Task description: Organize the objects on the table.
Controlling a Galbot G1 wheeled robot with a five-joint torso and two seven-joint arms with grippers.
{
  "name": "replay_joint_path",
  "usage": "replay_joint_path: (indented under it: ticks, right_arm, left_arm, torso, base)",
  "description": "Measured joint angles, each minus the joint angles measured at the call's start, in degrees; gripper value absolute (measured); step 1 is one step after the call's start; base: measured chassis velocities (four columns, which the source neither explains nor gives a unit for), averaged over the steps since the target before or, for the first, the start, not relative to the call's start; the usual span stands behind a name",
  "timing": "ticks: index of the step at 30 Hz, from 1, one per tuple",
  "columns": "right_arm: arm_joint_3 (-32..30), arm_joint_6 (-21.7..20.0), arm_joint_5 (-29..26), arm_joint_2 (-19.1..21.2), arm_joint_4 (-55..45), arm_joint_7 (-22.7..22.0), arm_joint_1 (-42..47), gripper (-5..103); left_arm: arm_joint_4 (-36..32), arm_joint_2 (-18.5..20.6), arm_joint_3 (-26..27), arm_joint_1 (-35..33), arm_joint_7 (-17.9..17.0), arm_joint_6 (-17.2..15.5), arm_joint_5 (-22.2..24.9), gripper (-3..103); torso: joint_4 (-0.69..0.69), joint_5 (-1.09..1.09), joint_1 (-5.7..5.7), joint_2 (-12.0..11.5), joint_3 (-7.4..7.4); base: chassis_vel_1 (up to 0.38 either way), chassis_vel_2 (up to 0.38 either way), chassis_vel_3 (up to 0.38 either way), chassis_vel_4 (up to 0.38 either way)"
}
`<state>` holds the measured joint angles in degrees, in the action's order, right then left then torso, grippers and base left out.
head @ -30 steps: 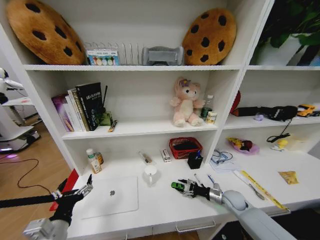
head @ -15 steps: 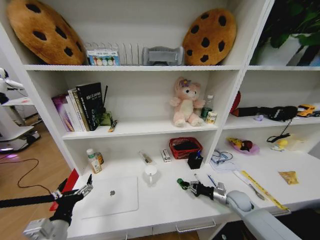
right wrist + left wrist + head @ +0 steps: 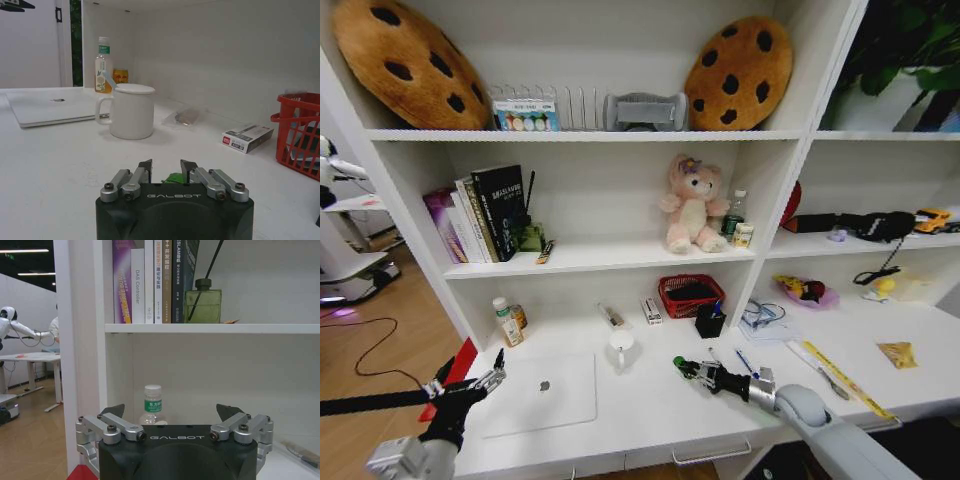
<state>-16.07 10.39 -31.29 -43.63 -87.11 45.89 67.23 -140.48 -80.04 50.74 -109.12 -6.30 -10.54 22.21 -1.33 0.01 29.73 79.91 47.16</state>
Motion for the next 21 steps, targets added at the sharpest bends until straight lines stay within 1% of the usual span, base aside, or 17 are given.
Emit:
replay_joint_path:
  ticks: [1, 3, 7, 8, 10, 11, 13, 14, 16, 17, 18, 19, 21]
  right_arm:
    - [-0.4, 0.0, -0.3, 0.3, 0.0, 0.2, 0.1, 42]
    - [-0.9, -0.1, -0.5, 0.4, 0.2, 0.6, 0.2, 42]
    - [-2.7, -0.2, -0.5, 0.7, 0.9, 1.5, 1.9, 63]
    - [-2.7, -0.2, -0.5, 0.7, 0.9, 1.5, 1.9, 63]
    - [-3.1, -0.2, -0.2, 0.5, 1.6, 1.9, 2.5, 74]
    - [-3.1, -0.2, -0.2, 0.5, 1.6, 1.9, 2.5, 74]
    - [-2.8, -0.2, 0.5, 0.0, 2.1, 2.0, 2.5, 85]
    - [-2.8, -0.2, 0.5, 0.0, 2.1, 2.0, 2.5, 85]
    - [-1.6, -0.3, 1.1, -0.9, 2.8, 2.3, 1.3, 95]
    - [-1.6, -0.3, 1.1, -0.9, 2.8, 2.3, 1.3, 95]
    - [-1.0, -0.5, 1.3, -1.3, 3.1, 2.3, 0.5, 100]
    - [-1.0, -0.5, 1.3, -1.3, 3.1, 2.3, 0.5, 100]
    - [0.4, -0.9, 1.4, -2.1, 4.0, 1.7, -1.3, 95]
  left_arm:
    - [0.0, 0.0, 0.0, 0.0, 0.0, 0.0, 0.0, 100]
    - [0.0, 0.0, 0.0, 0.0, 0.0, 0.0, 0.0, 100]
    - [0.0, 0.0, 0.0, 0.0, 0.0, 0.0, 0.0, 100]
    - [0.0, 0.0, 0.0, 0.0, 0.0, 0.0, 0.0, 100]
    - [0.0, 0.0, 0.0, 0.0, 0.0, 0.0, 0.0, 100]
    - [0.0, 0.0, 0.0, 0.0, 0.0, 0.0, 0.0, 100]
    - [0.0, 0.0, 0.0, 0.0, 0.0, 0.0, 0.0, 100]
    - [0.0, 0.0, 0.0, 0.0, 0.0, 0.0, 0.0, 100]
    - [0.0, 0.0, 0.0, 0.0, 0.0, 0.0, 0.0, 100]
    - [0.0, 0.0, 0.0, 0.0, 0.0, 0.0, 0.0, 100]
    - [0.0, 0.0, 0.0, 0.0, 0.0, 0.0, 0.0, 100]
    - [0.0, 0.0, 0.0, 0.0, 0.0, 0.0, 0.0, 100]
    - [0.0, 0.0, 0.0, 0.0, 0.0, 0.0, 0.0, 100]
  torso:
    - [0.0, 0.0, 0.0, 0.0, 0.0]
    - [0.0, 0.0, 0.0, 0.0, 0.0]
    - [-0.01, -0.01, 0.0, 0.0, 0.0]
    - [-0.01, -0.01, 0.0, 0.0, 0.0]
    - [-0.01, -0.01, 0.0, 0.0, 0.0]
    - [-0.01, -0.01, 0.0, 0.0, 0.0]
    - [0.0, -0.01, 0.0, 0.0, 0.0]
    - [0.0, -0.01, 0.0, 0.0, 0.0]
    - [-0.01, 0.0, 0.0, 0.0, 0.0]
    - [-0.01, 0.0, 0.0, 0.0, 0.0]
    - [0.0, 0.0, 0.0, 0.0, 0.0]
    - [0.0, 0.0, 0.0, 0.0, 0.0]
    - [0.01, -0.01, 0.0, 0.0, 0.0]
  base:
    - [0.0, 0.0, 0.0, 0.0]
    - [0.0, 0.0, 0.0, 0.0]
    - [0.0, 0.0, 0.0, 0.0]
    - [0.0, 0.0, 0.0, 0.0]
    - [0.0, 0.0, 0.0, 0.0]
    - [0.0, 0.0, 0.0, 0.0]
    - [0.0, 0.0, 0.0, 0.0]
    - [0.0, 0.0, 0.0, 0.0]
    - [0.0, 0.0, 0.0, 0.0]
    - [0.0, 0.0, 0.0, 0.0]
    - [0.0, 0.0, 0.0, 0.0]
    - [0.0, 0.0, 0.0, 0.0]
    - [0.0, 0.0, 0.0, 0.0]
